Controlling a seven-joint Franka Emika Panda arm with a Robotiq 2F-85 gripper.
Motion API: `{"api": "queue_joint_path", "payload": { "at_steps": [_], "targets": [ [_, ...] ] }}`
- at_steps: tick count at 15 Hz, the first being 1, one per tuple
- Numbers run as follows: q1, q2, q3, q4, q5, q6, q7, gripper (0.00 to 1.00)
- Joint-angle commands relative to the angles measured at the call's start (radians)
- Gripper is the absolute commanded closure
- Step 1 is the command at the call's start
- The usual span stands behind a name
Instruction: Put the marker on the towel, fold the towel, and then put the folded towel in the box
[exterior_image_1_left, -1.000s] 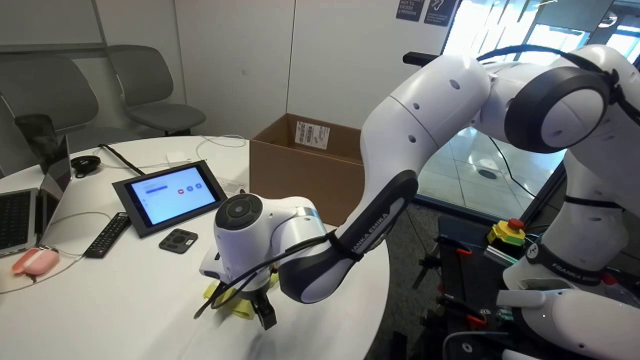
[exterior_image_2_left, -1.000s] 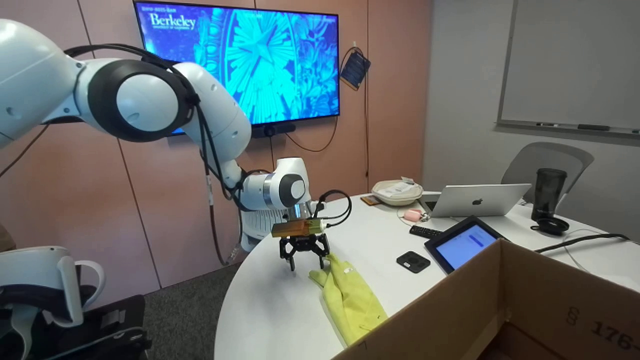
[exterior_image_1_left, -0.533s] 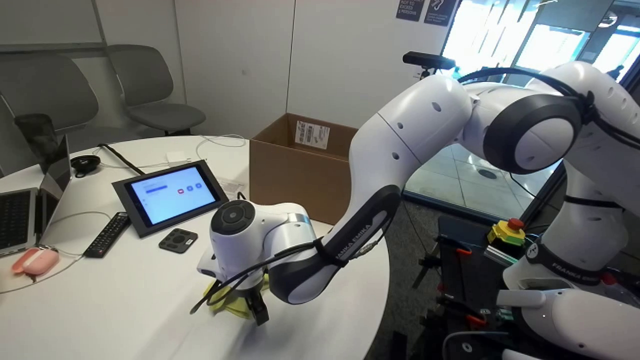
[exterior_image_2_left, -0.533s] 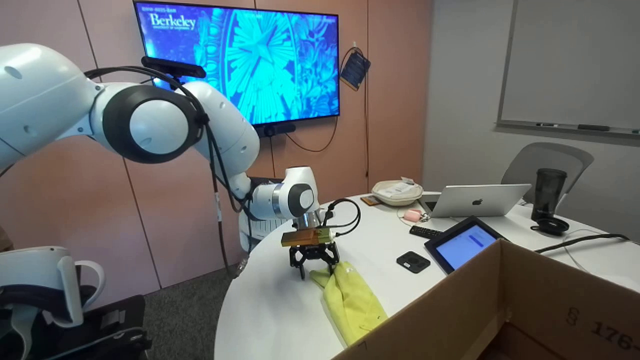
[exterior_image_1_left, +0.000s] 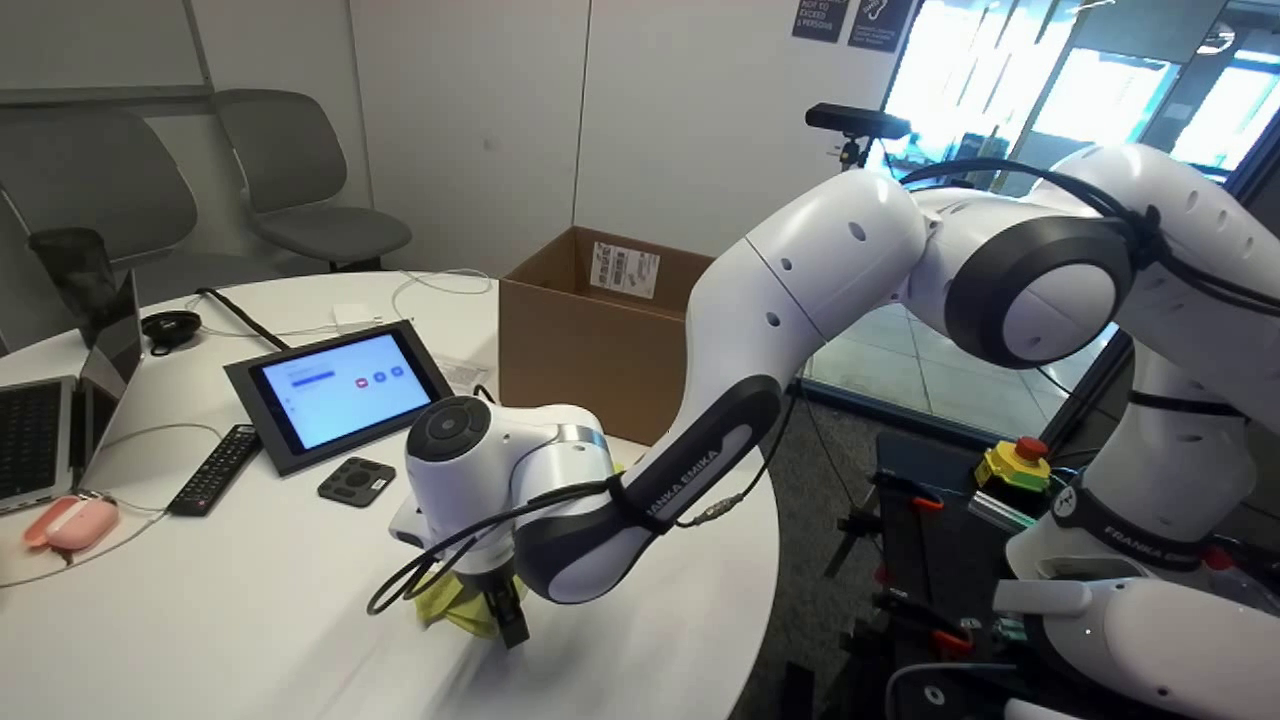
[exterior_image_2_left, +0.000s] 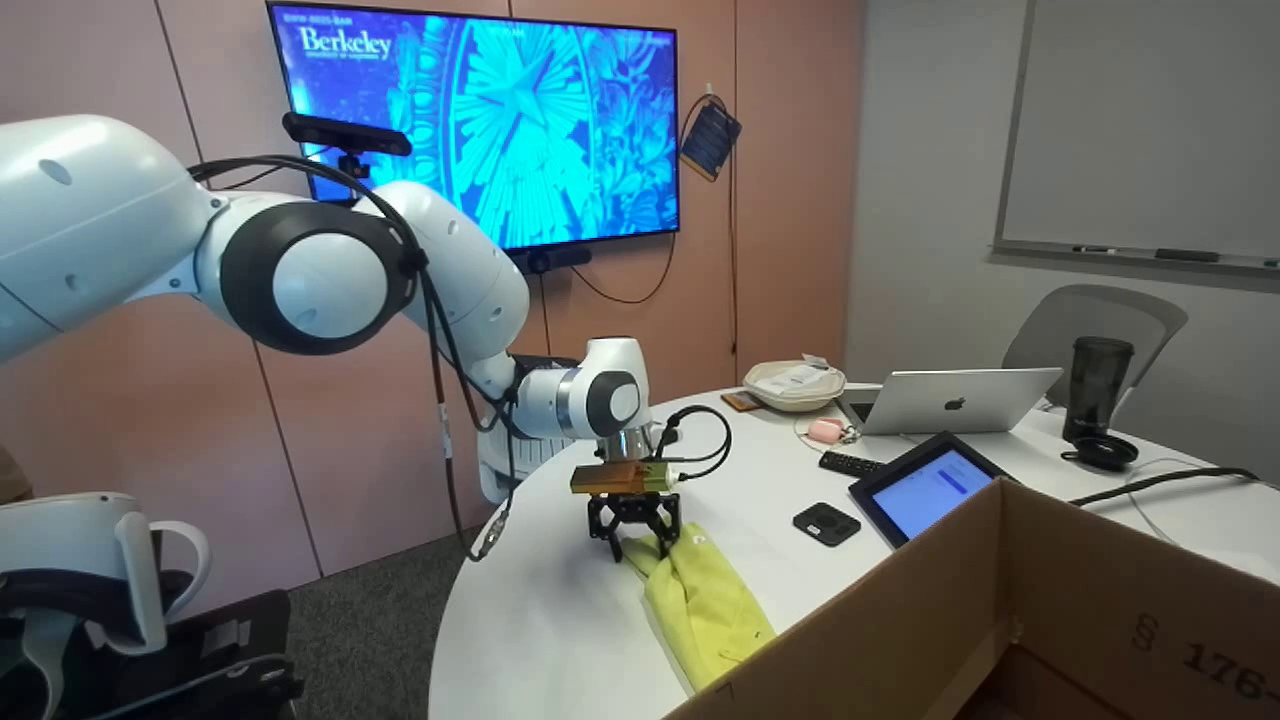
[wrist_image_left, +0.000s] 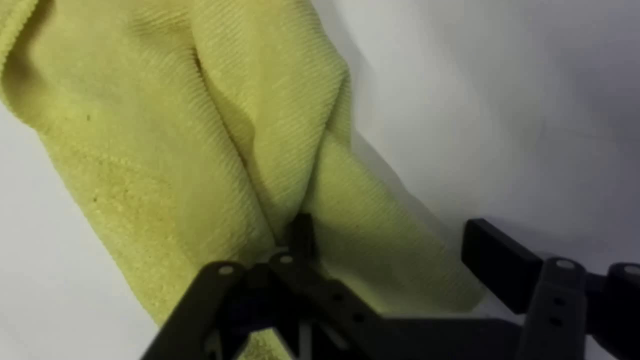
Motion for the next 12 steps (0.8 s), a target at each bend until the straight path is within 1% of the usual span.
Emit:
{"api": "queue_joint_path", "payload": {
  "at_steps": [1, 5, 6, 8, 10, 11, 12],
  "targets": [
    [-0.009, 0.039, 0.012, 0.073, 0.034, -0.043, 0.005, 0.57],
    [-0.018, 0.024, 0.019, 0.067, 0.067, -0.055, 0.016, 0.87],
    [-0.023, 0.019, 0.023, 0.063, 0.078, -0.057, 0.021, 0.96],
    [-0.035, 0.006, 0.031, 0.047, 0.102, -0.052, 0.039, 1.00],
    [-0.059, -0.022, 0.041, 0.005, 0.148, -0.029, 0.077, 1.00],
    [-0.067, -0.031, 0.045, -0.009, 0.170, -0.019, 0.104, 0.98],
    [-0.076, -0.044, 0.048, -0.032, 0.195, -0.003, 0.136, 0.97]
  ]
}}
